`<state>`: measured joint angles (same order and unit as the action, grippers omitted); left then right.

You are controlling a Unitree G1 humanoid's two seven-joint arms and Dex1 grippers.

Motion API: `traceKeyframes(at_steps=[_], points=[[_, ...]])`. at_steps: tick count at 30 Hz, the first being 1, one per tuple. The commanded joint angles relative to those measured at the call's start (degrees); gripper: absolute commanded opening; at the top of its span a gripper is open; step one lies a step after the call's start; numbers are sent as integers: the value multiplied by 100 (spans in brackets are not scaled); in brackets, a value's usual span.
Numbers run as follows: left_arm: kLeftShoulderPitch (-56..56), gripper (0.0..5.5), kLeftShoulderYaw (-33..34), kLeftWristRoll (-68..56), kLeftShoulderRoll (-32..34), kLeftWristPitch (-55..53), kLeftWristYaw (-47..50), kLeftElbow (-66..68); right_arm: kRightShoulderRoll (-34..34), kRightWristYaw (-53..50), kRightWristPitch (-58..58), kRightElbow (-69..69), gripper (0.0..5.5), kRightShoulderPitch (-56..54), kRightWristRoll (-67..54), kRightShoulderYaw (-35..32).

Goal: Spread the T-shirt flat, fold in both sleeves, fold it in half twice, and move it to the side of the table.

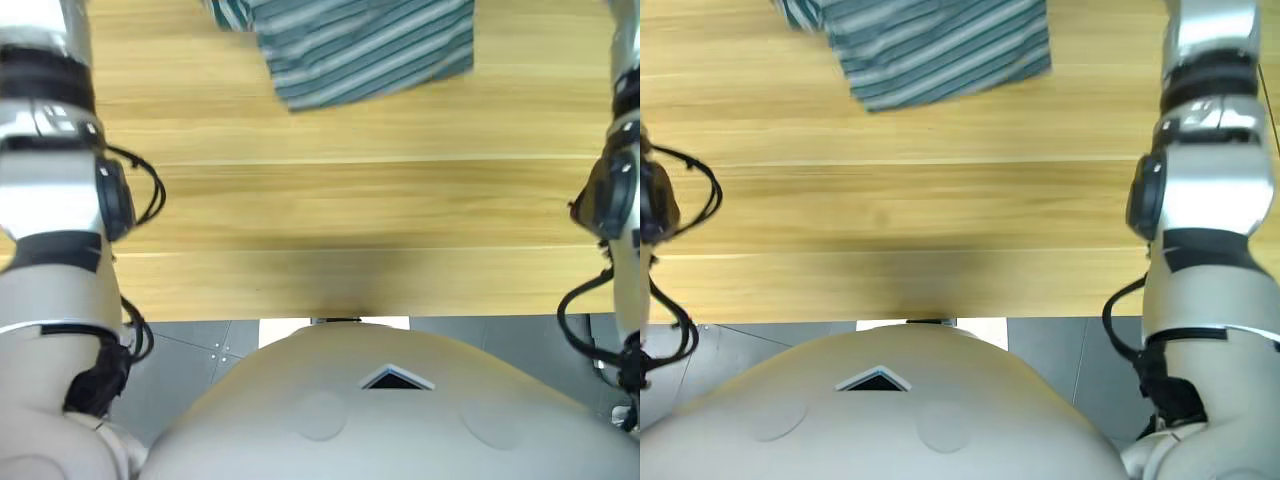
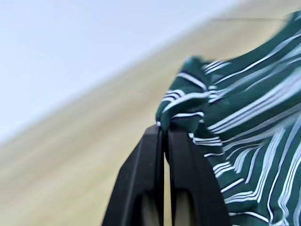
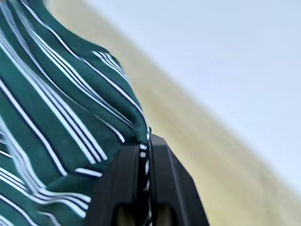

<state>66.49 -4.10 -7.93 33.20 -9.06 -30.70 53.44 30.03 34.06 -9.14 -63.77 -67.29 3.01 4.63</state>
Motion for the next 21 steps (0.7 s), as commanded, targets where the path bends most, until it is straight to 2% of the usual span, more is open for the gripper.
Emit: traceKeyframes(at_steps=[1,6,9,12,14,15,16,18,19,21], points=[[2352,0,365,505,110,714,1380,1917,109,-1277,110,-1185,3,-2405,275,-326],[1969,0,202,923,-230,1027,1166,2313,-213,-455,-145,-1411,3,-1513,267,-412],[1551,0,-39,1256,-598,1307,708,2319,-376,223,-371,-1433,3,-591,224,-490],[454,0,-566,1623,-997,2041,-339,1936,-518,1147,-1112,-1302,3,648,110,-532],[-898,0,-990,1596,-1019,2518,-1491,925,-491,1956,-1967,-1027,3,1552,-60,-555],[-1958,0,-1293,1365,-761,2456,-2230,-271,-454,2501,-2344,-768,3,2078,-255,-607],[-3381,0,-1641,920,-140,2168,-3009,-1967,-338,3116,-2724,-156,3,2916,-519,-564],[-5419,0,-1845,303,894,1614,-3967,-4339,-51,3922,-3003,1132,3,4350,-905,-401],[-5969,0,-1744,151,1228,1471,-4169,-4881,125,4106,-2972,1704,3,4909,-989,-310],[-6412,0,-1383,53,1447,1291,-4235,-5255,411,4198,-2907,2241,3,5448,-868,-200]])
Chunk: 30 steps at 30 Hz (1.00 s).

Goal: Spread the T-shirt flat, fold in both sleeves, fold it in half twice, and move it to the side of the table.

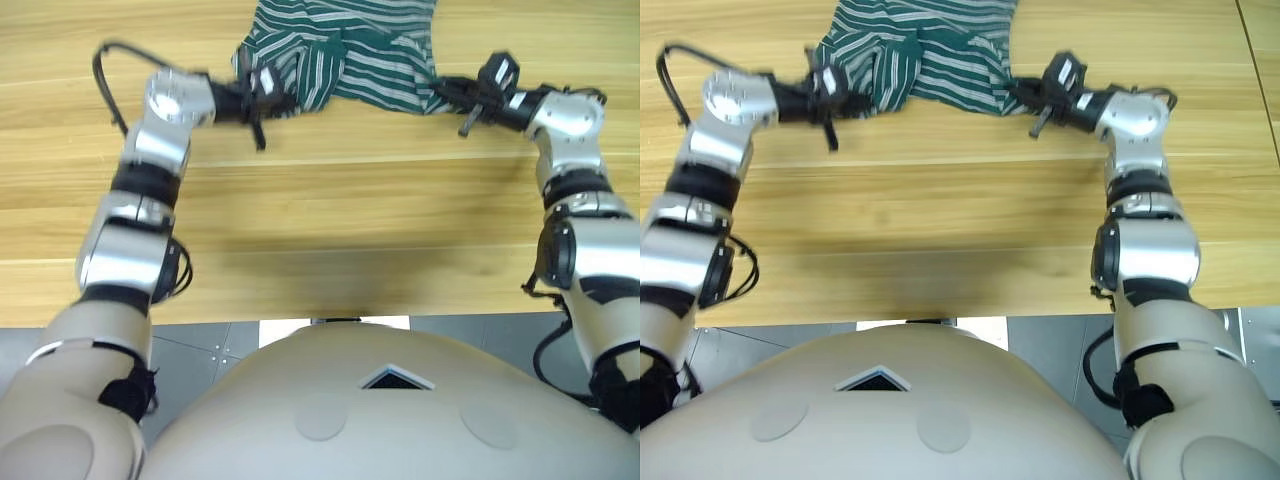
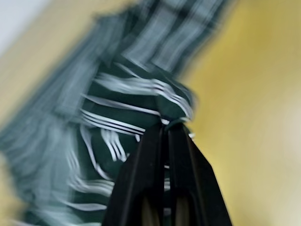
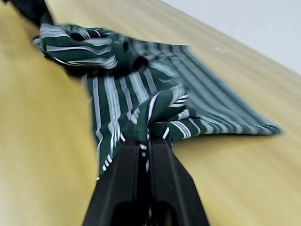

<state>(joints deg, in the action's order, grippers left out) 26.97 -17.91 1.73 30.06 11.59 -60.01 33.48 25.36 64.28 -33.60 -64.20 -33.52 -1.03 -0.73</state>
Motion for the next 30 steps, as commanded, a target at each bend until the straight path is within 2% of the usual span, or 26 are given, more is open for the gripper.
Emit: traceKeyframes(at_steps=[1,6,9,10,12,14,17,19,22,25,28,30], points=[[-2483,0,117,-861,1751,-738,-1231,-3228,972,1155,-451,2395,3,2190,-346,374],[-2555,0,173,-332,1588,-396,-540,-3108,1076,275,-781,2593,3,2495,641,822],[-2635,0,223,-116,1482,50,-116,-2918,1297,-1550,-1384,1925,3,2148,2051,1132],[-2697,0,235,-84,1465,212,-37,-2856,1413,-2230,-1474,1667,40,1983,2522,1262],[-2811,0,189,66,1441,622,151,-2658,1543,-3158,-1526,1149,68,1724,2971,1430],[-2907,0,106,156,1417,913,257,-2543,1602,-3724,-1581,738,99,1536,3148,1556],[-3099,41,17,164,1413,1100,306,-2586,1636,-4024,-1716,123,136,1312,3071,1644],[-3222,60,-8,154,1437,1077,344,-2686,1629,-3554,-1809,-178,157,1285,2654,1550],[-3438,105,40,53,1416,990,483,-2976,1663,-1831,-1701,-200,200,1571,1514,1278],[-3730,153,120,-408,1406,596,465,-3725,1920,-45,-1144,895,248,1965,-46,1041],[-3789,187,119,-517,1479,448,385,-4012,2261,834,-344,2266,294,2302,-1163,869],[-3747,187,172,-536,1495,327,360,-4146,2516,1362,303,3062,315,2504,-1778,698]])
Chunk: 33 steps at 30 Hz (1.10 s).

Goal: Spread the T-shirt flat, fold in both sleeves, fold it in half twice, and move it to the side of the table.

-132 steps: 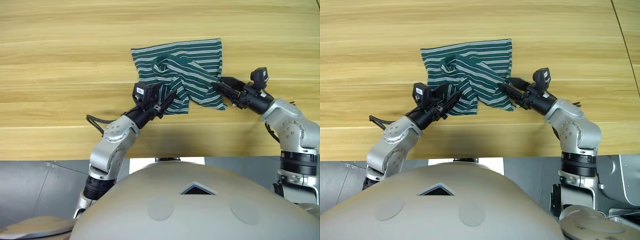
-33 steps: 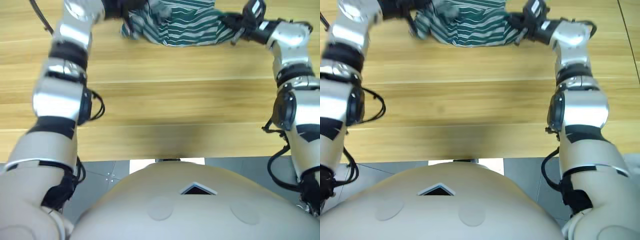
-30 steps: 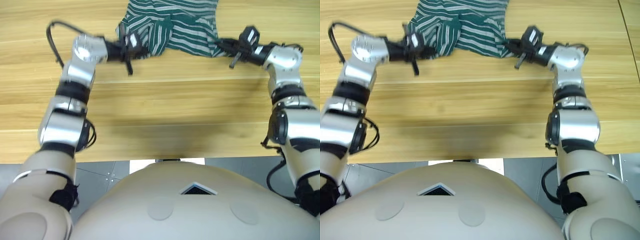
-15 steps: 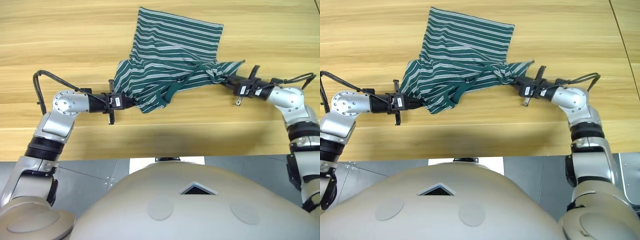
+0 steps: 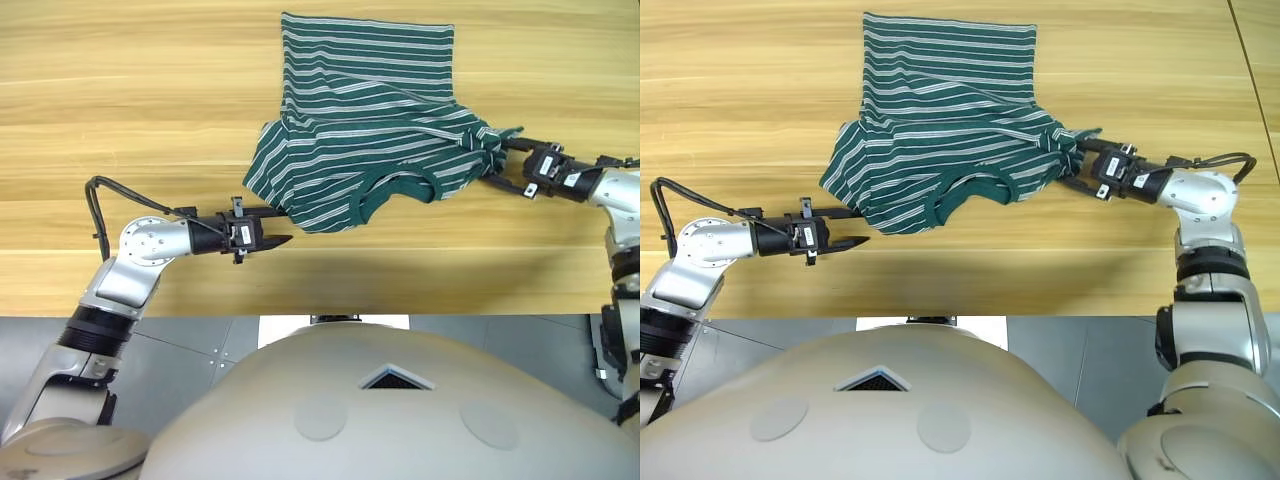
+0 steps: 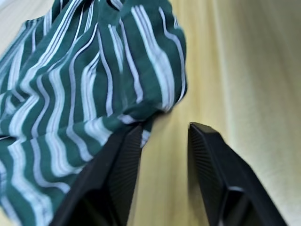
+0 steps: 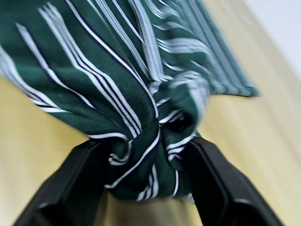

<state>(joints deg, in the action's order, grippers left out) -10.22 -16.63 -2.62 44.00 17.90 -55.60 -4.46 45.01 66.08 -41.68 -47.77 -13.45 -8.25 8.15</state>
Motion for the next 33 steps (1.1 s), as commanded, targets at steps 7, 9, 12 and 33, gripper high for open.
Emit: traceKeyframes(at_steps=[7,9,12,33], points=[[436,187,725,-1026,128,-1090,-204,-1060,618,1995,2378,2589,315,679,-1940,-630],[431,187,879,-1276,140,-1275,-246,-1219,428,1989,2455,2466,315,467,-1726,-503],[573,187,1198,-1465,2,-1535,-2,-1111,-272,1022,2369,2074,315,-110,-892,-203],[-945,187,2353,-1084,-1488,-2954,2687,-1843,-101,154,1833,4324,315,1103,390,848]])
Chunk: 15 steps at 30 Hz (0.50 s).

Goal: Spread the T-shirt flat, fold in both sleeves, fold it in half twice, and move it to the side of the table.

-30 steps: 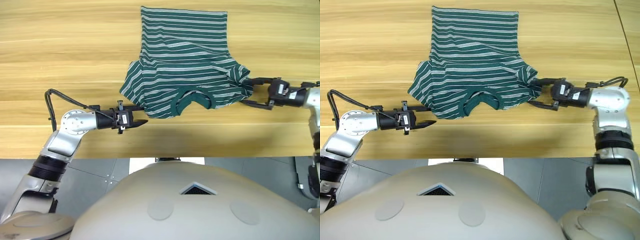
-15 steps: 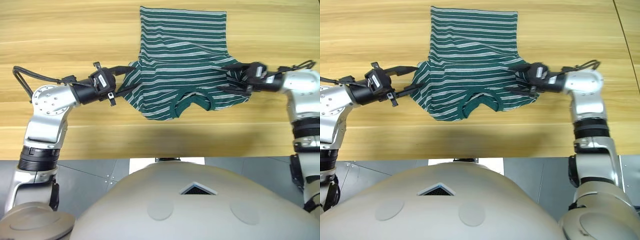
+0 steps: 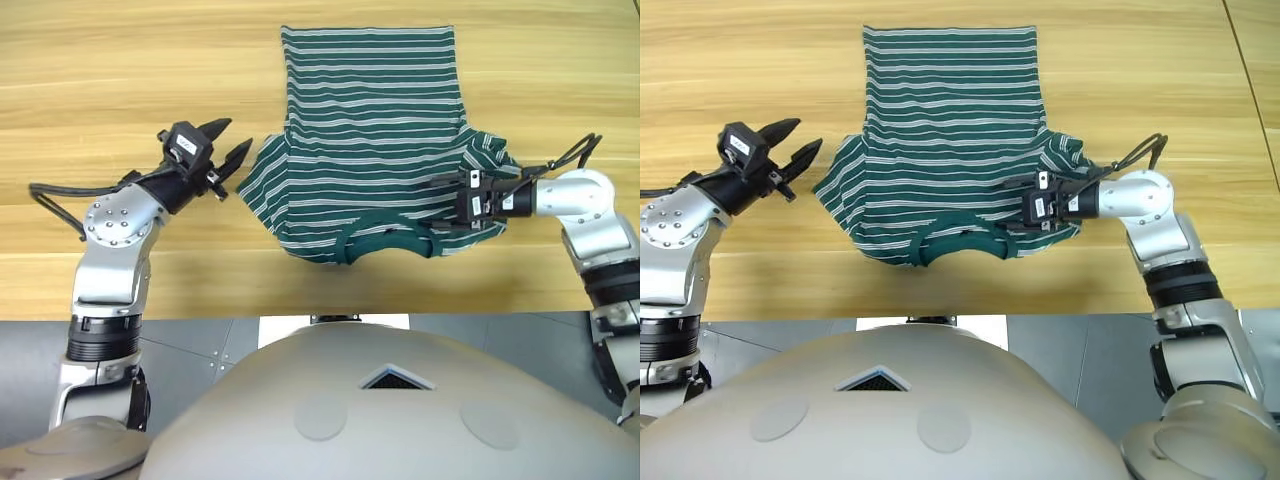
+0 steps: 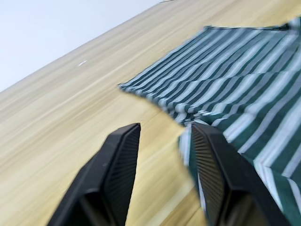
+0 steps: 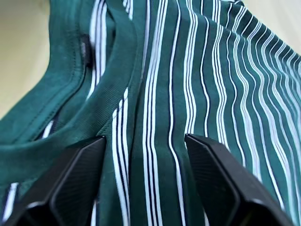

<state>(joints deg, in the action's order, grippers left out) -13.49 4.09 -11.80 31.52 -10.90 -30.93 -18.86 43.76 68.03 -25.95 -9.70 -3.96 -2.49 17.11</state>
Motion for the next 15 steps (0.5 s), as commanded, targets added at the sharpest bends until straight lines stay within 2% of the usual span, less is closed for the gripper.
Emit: traceKeyframes(at_steps=[1,6,10,15], points=[[-896,187,322,-205,-318,-50,240,-537,70,19,346,692,315,270,-240,-12],[-1604,187,359,-273,-579,-5,285,-672,-54,-255,555,816,315,276,-178,-126],[-2094,187,537,-890,-1011,-363,388,-779,17,-450,628,893,315,200,-305,-423],[-1869,187,588,-1623,-1450,-1237,653,-429,68,-573,816,1298,315,310,-610,-768]])
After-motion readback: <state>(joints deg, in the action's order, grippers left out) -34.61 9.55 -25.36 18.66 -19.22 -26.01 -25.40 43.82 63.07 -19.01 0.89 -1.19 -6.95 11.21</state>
